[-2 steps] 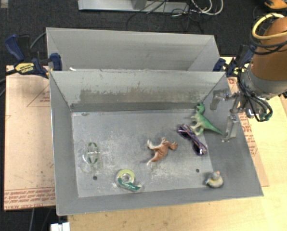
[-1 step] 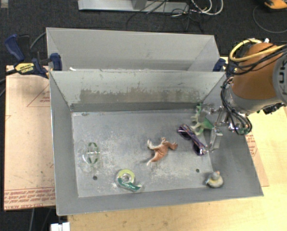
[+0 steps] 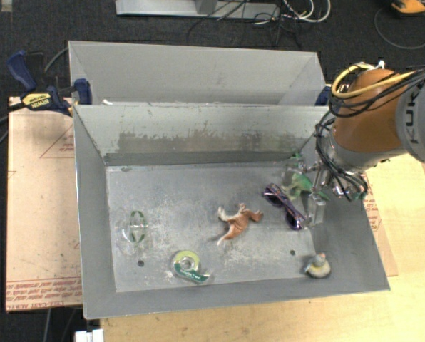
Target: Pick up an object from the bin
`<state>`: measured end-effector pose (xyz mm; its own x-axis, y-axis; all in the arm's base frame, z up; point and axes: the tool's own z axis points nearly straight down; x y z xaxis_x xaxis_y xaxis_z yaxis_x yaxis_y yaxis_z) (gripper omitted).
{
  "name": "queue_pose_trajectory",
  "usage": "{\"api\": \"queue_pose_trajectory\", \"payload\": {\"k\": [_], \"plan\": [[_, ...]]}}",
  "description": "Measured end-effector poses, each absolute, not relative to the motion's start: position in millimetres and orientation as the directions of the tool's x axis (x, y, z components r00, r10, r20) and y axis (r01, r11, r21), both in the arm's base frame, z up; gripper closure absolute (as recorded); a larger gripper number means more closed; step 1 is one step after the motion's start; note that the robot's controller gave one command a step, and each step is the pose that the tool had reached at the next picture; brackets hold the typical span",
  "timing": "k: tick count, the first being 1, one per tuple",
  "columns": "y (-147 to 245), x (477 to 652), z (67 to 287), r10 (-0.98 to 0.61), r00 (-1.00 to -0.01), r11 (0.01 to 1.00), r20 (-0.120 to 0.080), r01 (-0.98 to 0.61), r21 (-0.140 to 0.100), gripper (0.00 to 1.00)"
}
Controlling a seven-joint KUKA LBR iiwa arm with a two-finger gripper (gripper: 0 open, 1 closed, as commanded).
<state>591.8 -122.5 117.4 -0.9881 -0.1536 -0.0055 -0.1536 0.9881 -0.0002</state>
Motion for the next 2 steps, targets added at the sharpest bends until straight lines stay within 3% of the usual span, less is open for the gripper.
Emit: {"api": "queue_pose_trajectory", "payload": {"k": [1, 2], "plan": [[-132.0, 594.5, 71.8, 0.293, -0.956, 0.956, -0.007, 0.293, 0.004, 1.00], [-131.9, 594.5, 71.8, 0.293, -0.956, 0.956, -0.007, 0.293, 0.004, 1.00]]}}
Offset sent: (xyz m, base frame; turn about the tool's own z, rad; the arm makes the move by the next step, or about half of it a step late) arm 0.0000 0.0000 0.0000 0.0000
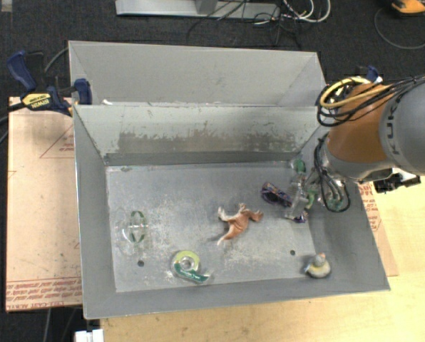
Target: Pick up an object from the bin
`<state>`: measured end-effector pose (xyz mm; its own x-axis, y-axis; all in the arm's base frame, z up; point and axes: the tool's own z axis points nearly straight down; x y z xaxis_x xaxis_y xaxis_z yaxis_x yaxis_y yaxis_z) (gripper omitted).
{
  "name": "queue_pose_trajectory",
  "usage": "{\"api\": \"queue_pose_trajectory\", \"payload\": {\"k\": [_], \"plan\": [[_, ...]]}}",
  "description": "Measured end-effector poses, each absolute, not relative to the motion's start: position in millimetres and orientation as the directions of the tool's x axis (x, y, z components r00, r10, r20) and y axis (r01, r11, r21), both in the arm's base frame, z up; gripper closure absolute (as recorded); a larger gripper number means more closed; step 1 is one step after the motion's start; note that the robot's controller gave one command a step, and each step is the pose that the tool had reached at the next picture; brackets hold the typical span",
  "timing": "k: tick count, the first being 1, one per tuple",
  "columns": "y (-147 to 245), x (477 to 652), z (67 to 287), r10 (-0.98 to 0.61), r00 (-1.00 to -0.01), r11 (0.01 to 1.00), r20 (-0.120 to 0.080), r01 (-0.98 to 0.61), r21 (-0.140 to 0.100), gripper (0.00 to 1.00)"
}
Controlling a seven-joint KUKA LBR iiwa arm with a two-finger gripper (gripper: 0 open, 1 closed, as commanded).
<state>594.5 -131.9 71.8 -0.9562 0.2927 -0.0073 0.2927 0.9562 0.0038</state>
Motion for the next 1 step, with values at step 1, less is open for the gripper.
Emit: {"api": "queue_pose_trajectory", "payload": {"k": [1], "plan": [[-131.9, 594.5, 71.7, 0.293, -0.956, 0.956, -0.007, 0.293, 0.004, 1.00]]}}
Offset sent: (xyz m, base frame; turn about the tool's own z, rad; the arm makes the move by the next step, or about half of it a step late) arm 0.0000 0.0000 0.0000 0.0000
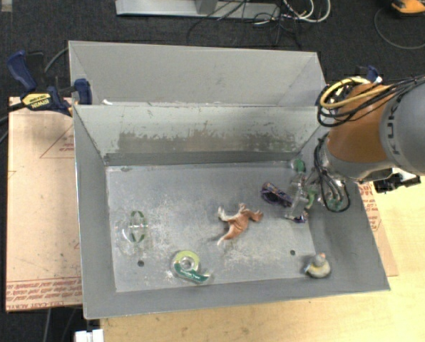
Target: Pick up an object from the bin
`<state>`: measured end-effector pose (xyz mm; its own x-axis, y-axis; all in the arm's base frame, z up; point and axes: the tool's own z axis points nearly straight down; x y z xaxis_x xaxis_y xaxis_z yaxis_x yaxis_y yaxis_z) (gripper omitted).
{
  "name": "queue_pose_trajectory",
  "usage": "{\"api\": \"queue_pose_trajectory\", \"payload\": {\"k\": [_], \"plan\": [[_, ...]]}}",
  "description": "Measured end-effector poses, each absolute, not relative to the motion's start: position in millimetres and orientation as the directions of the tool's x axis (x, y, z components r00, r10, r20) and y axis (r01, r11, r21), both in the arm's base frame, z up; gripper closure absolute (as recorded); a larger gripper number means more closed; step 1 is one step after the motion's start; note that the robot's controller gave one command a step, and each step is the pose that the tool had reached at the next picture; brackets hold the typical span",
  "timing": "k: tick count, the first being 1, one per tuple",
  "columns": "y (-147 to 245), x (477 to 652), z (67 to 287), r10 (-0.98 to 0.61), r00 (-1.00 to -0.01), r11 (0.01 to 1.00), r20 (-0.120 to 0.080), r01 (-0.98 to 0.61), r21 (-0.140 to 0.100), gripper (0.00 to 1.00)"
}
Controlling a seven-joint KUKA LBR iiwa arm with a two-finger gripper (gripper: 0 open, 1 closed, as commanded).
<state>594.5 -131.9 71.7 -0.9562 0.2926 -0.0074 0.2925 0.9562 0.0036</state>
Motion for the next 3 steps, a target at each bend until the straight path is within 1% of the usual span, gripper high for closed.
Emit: {"api": "queue_pose_trajectory", "payload": {"k": [3], "plan": [[-131.9, 594.5, 71.7, 0.293, -0.956, 0.956, -0.007, 0.293, 0.003, 1.00]]}}
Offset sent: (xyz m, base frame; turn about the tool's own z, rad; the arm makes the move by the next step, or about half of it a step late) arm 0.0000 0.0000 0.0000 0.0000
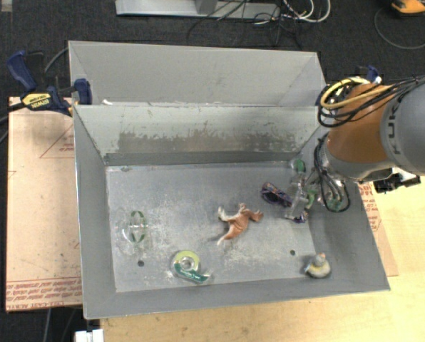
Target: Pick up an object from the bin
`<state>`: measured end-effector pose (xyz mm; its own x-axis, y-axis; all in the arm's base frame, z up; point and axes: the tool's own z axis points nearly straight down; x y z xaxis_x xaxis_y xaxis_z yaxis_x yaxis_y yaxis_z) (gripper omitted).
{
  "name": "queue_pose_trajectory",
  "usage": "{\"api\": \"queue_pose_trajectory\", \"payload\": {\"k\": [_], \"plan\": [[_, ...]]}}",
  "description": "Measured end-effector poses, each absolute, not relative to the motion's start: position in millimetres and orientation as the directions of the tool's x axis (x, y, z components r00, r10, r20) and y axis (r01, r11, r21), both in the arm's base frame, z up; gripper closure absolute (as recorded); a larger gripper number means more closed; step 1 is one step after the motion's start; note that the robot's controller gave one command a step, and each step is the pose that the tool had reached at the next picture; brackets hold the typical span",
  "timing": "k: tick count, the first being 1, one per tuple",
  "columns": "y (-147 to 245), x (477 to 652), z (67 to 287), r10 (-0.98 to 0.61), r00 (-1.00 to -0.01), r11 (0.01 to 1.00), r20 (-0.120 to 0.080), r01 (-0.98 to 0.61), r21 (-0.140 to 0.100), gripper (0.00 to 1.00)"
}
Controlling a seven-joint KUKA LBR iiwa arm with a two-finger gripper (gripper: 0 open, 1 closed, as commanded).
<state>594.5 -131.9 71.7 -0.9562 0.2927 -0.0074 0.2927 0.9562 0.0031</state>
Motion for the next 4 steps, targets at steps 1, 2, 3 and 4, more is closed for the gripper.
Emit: {"api": "queue_pose_trajectory", "payload": {"k": [1, 2, 3, 4], "plan": [[-131.9, 594.5, 71.7, 0.293, -0.956, 0.956, -0.007, 0.293, 0.003, 1.00], [-131.9, 594.5, 71.6, 0.292, -0.956, 0.956, -0.007, 0.292, 0.003, 1.00], [-131.9, 594.5, 71.6, 0.292, -0.956, 0.956, -0.007, 0.292, 0.003, 1.00], [-131.9, 594.5, 71.6, 0.292, -0.956, 0.956, -0.007, 0.292, 0.003, 1.00]]}}
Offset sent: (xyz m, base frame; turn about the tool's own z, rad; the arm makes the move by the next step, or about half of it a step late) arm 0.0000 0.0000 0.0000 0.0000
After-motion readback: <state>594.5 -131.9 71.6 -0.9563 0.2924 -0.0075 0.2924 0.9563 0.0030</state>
